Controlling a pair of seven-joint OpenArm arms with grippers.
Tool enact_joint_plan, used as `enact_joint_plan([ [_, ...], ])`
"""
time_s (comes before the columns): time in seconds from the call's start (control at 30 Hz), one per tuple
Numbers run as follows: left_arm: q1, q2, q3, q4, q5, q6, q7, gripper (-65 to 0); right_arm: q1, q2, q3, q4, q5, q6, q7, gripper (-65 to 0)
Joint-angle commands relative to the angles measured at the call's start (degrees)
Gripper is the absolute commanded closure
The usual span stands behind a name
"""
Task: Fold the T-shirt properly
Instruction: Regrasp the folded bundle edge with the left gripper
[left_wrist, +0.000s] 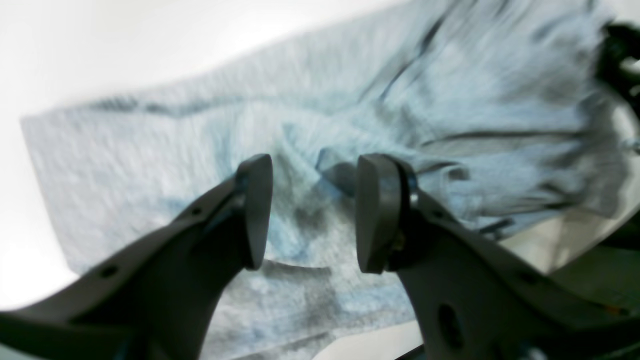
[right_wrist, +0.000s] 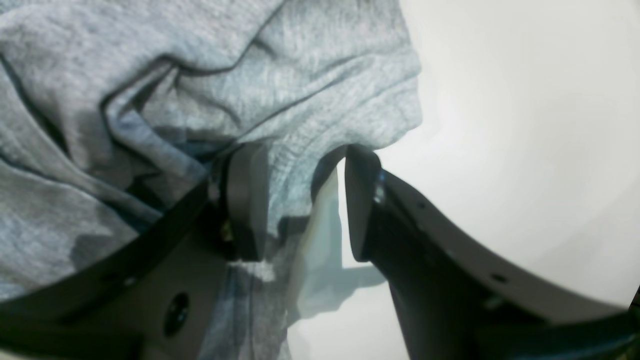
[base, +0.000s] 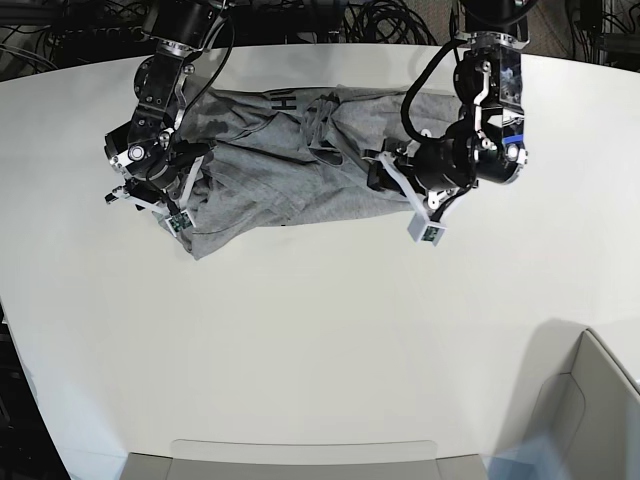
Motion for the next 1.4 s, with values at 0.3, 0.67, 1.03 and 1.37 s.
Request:
enact_joint_plan([
  [0.3,-0.82,0.64,5.36,0.01,0.63,0.26,-0.60,-28.2,-0.05,-0.21,-0.08,-0.33,-0.50,0.91,-1.72,-25.7],
  [0.67,-2.49,0.47,5.36,-6.85,0.80,0.62,-0.82,-26.2,-0.13,-0.21,0.10,-0.24,-0.50,0.91,-1.72,-25.7],
  [1.03,-2.75,0.64,5.36,-6.50,0.63,0.18,-0.73,0.0,-0.13,-0.12,0.10,-0.15,-0.50,0.91,-1.72,-25.7],
  [1.37,-2.93,2.14,5.53,0.98,-7.90,-7.38,-2.14,0.0,-0.05,-0.12,0.01,-0.15,-0.24,0.91,-1.72,-25.7],
])
